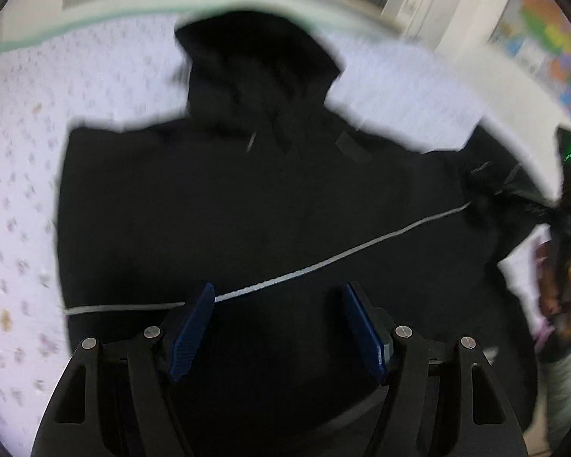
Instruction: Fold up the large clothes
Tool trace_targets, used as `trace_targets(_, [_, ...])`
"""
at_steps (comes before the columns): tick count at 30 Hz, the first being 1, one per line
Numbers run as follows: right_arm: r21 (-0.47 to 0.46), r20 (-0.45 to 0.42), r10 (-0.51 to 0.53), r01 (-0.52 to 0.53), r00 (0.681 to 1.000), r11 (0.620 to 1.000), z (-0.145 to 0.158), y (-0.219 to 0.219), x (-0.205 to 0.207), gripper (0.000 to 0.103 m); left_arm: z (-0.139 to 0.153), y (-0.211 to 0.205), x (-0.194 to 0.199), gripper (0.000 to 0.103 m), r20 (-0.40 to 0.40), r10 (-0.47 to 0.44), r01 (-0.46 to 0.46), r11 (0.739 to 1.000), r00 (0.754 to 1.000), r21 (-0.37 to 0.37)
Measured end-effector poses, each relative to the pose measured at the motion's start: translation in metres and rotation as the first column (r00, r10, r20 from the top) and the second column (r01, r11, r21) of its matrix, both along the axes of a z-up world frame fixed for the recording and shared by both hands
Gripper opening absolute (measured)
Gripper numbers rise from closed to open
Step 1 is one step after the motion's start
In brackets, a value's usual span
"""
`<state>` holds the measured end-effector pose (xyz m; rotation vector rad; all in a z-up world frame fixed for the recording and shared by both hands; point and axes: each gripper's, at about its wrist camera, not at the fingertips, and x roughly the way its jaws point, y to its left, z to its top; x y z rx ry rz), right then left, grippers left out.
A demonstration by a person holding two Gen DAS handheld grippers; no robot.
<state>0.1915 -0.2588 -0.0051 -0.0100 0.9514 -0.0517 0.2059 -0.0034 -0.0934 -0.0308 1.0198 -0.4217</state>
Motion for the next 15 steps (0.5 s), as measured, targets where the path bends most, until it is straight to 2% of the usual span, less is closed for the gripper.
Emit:
trace_targets(2, [-0.008, -0.059, -0.019, 0.019, 0.998, 1.000, -0.037, -0.006, 0.004, 0.039, -0.019, -0.004, 0.002, 0.071, 0.000, 0.000, 0.000, 0.999, 1.000, 0.035])
trace_targets(3, [0.005, -0.089, -0.039, 0.040, 0.995, 0.999, -0.053, -0.013, 0.003, 0.048, -0.019, -0.005, 0.001, 0.071, 0.008, -0.005, 0.005, 0.999, 1.000, 0.048])
trace_targets(4, [0.034, -0.087, -0.057, 0.060, 0.995, 0.998, -0.065, -0.019, -0.001, 0.051, -0.016, -0.005, -0.001, 0.071, 0.008, -0.006, 0.006, 0.999, 1.000, 0.054])
trace_targets(7, [0.057, -0.062, -0.065, 0.068, 0.996, 0.996, -0.057, -0.021, -0.013, 0.056, -0.003, -0.004, -0.006, 0.071, 0.010, -0.001, 0.001, 0.998, 1.000, 0.058])
trace_targets(8, [0.066, -0.053, -0.072, 0.075, 0.996, 0.995, -0.050, -0.022, -0.019, 0.056, 0.005, -0.001, -0.010, 0.071, 0.013, -0.003, 0.002, 1.000, 1.000, 0.024])
trace_targets(10, [0.104, 0.025, -0.079, 0.076, 0.997, 0.992, -0.022, -0.018, -0.038, 0.061, 0.026, 0.006, -0.017, 0.071, 0.032, -0.004, 0.006, 0.997, 0.999, -0.073])
trace_targets(12, [0.115, 0.139, -0.053, 0.037, 0.989, 0.993, 0.014, -0.004, -0.063, 0.074, 0.040, 0.014, -0.020, 0.071, 0.020, 0.013, -0.009, 0.983, 1.000, -0.186])
trace_targets(13, [0.091, 0.181, -0.029, 0.012, 0.983, 0.996, 0.029, 0.009, -0.072, 0.077, 0.041, 0.016, -0.017, 0.071, -0.023, 0.027, -0.032, 0.967, 0.999, -0.252])
trace_targets(15, [0.035, 0.176, 0.019, -0.026, 0.984, 0.999, 0.039, 0.032, -0.073, 0.078, 0.030, 0.020, -0.009, 0.071, -0.116, 0.047, -0.084, 0.936, 0.992, -0.341])
